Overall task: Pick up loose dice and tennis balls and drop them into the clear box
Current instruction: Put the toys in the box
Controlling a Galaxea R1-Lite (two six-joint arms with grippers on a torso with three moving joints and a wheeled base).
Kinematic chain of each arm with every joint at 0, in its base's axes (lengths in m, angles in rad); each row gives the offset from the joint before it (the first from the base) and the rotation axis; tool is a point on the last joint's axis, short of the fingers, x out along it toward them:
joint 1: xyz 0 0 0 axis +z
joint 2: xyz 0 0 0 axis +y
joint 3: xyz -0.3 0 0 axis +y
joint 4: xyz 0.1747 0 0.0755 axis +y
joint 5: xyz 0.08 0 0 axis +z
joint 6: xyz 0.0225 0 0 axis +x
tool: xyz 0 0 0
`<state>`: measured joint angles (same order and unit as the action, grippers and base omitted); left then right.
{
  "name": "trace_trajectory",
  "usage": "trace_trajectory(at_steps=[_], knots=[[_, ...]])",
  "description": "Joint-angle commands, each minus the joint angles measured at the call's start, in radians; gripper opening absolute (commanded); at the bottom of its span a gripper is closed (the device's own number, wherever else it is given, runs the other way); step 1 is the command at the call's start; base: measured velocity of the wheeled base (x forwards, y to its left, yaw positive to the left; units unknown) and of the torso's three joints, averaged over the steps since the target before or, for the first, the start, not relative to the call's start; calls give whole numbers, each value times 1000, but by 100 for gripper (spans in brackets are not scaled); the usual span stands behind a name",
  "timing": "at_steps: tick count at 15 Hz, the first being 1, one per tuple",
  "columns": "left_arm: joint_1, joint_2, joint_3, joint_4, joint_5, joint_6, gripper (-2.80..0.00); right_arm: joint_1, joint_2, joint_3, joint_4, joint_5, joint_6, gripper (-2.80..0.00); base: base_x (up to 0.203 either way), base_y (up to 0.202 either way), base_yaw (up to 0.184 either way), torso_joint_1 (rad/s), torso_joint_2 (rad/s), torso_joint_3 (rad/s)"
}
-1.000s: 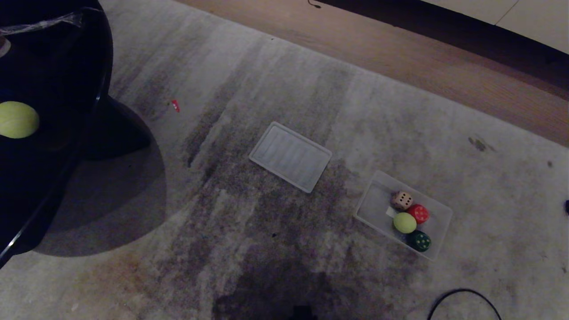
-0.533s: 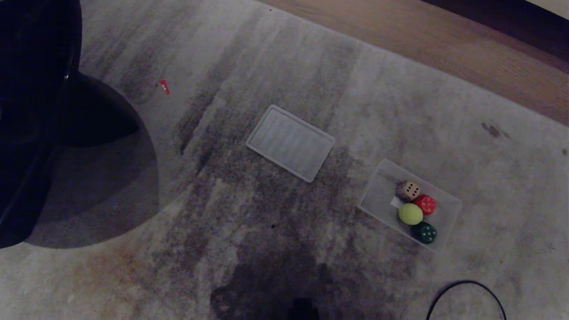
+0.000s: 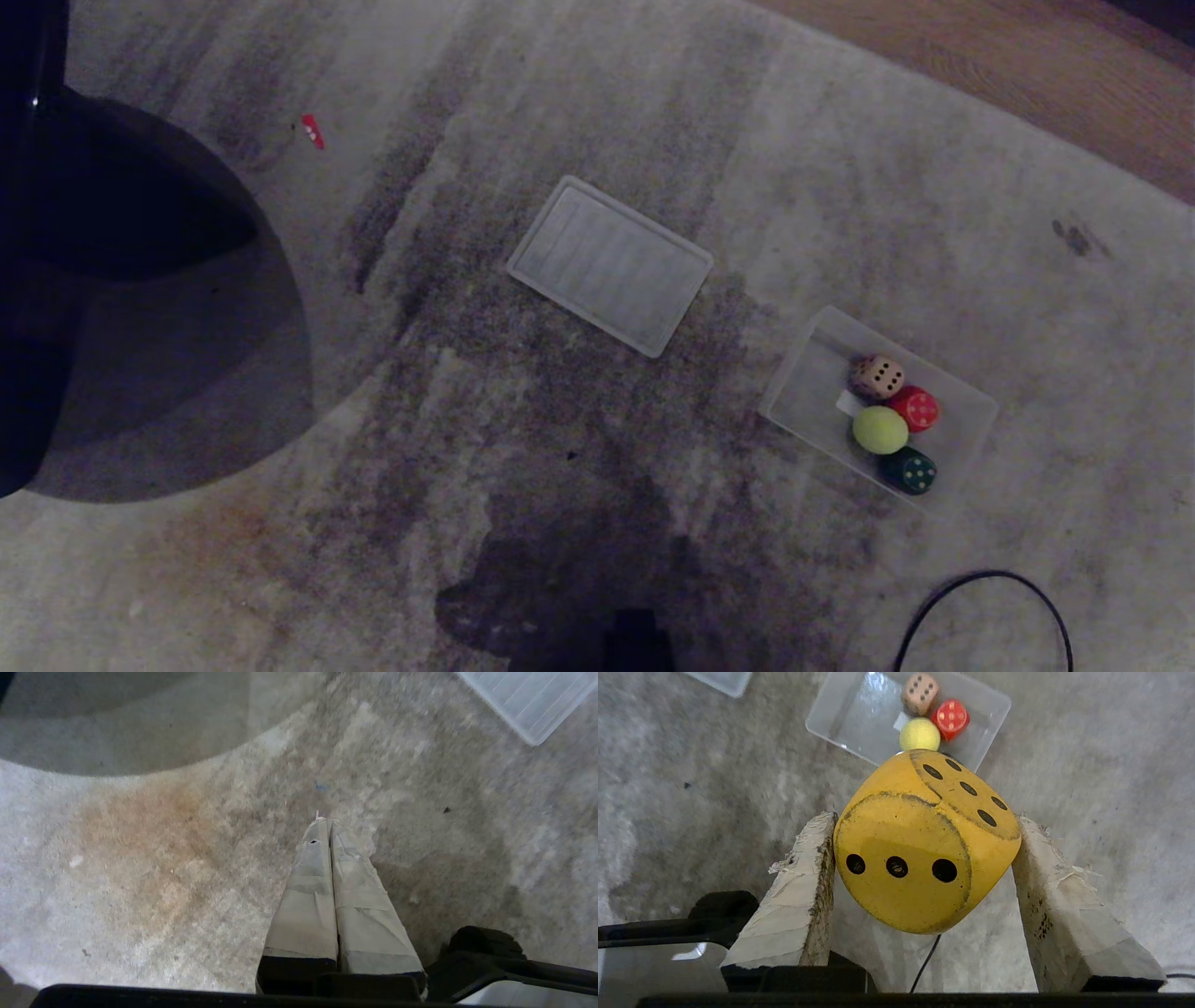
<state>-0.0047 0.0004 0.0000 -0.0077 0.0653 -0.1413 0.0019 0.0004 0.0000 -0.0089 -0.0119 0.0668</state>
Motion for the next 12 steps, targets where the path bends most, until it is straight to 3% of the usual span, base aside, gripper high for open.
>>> trace_trajectory(at_steps=[1, 12], knots=[[0, 1, 2, 0, 1, -1, -280, 0, 0, 2, 0, 0, 1, -280, 0, 0, 0, 7, 2, -188], [0, 1, 2, 0, 1, -1, -280, 1, 0, 2, 0, 0, 1, -280, 0, 0, 0, 2, 2, -198]])
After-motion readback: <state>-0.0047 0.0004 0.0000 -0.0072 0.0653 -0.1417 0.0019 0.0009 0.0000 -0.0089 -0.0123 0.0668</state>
